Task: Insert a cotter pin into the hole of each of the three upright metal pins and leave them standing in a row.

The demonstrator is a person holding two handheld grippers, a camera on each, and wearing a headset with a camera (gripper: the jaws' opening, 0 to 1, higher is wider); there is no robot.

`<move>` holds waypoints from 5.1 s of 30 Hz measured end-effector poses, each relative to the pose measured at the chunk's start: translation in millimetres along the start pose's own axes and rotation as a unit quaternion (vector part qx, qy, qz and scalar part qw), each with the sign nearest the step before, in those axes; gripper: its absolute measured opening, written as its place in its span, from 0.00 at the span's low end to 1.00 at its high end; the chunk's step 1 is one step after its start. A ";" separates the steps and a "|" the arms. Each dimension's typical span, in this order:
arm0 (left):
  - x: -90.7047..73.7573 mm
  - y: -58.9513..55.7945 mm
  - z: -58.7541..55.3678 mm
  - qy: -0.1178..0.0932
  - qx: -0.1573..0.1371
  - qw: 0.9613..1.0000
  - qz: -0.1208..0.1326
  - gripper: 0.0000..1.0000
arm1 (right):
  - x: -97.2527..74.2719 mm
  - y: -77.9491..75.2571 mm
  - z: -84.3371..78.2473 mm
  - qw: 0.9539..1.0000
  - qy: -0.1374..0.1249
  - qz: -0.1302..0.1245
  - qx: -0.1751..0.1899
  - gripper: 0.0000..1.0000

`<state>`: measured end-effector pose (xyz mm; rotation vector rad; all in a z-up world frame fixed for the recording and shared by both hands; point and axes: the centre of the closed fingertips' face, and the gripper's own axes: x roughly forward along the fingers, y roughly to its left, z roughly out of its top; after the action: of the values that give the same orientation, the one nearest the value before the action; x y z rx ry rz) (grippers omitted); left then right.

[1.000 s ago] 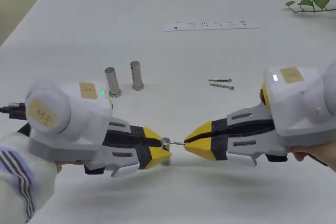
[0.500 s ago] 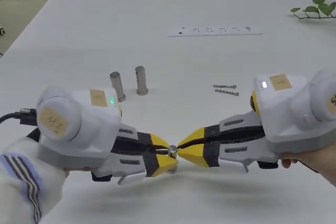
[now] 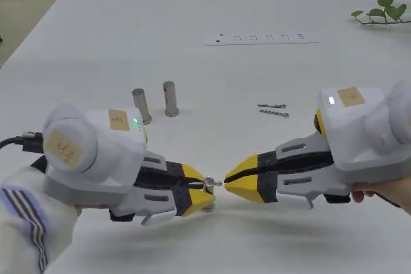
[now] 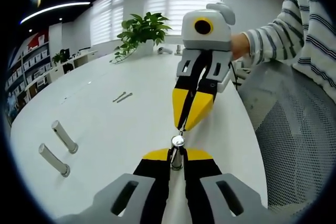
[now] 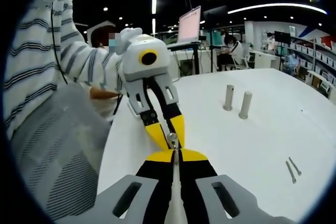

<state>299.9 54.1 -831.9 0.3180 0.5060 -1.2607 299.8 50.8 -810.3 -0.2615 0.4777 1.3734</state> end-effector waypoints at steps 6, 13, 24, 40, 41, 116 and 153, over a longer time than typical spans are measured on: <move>-0.3 -0.7 -0.4 0.002 0.010 1.000 -0.001 0.07 | 0.4 2.7 2.1 1.000 -0.004 -0.004 -0.008 0.03; -0.2 -1.5 -0.1 0.004 0.018 1.000 -0.002 0.07 | 0.1 3.4 2.5 1.000 -0.009 -0.004 -0.002 0.03; -0.4 -1.9 0.3 0.001 0.020 1.000 -0.001 0.07 | -9.1 6.7 -1.4 0.999 -0.031 -0.018 0.016 0.17; -4.7 19.2 2.6 0.001 0.013 1.000 0.013 0.07 | -36.7 15.5 -2.0 0.992 -0.061 -0.071 0.085 0.94; -4.8 20.8 2.9 0.001 0.013 1.000 0.013 0.07 | -38.5 16.4 -4.9 0.991 -0.057 -0.076 0.092 0.95; -63.9 121.6 -24.7 -0.032 -0.112 0.974 0.193 0.53 | -61.8 30.5 -32.9 0.975 -0.038 -0.136 0.169 1.00; -55.0 197.2 -23.5 -0.041 -0.146 0.942 0.301 0.12 | -60.7 29.8 -35.4 0.975 -0.035 -0.144 0.168 1.00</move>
<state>472.4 166.8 -831.8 0.1484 0.4674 -0.5904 257.3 -12.5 -809.9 -0.0018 0.5802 0.9967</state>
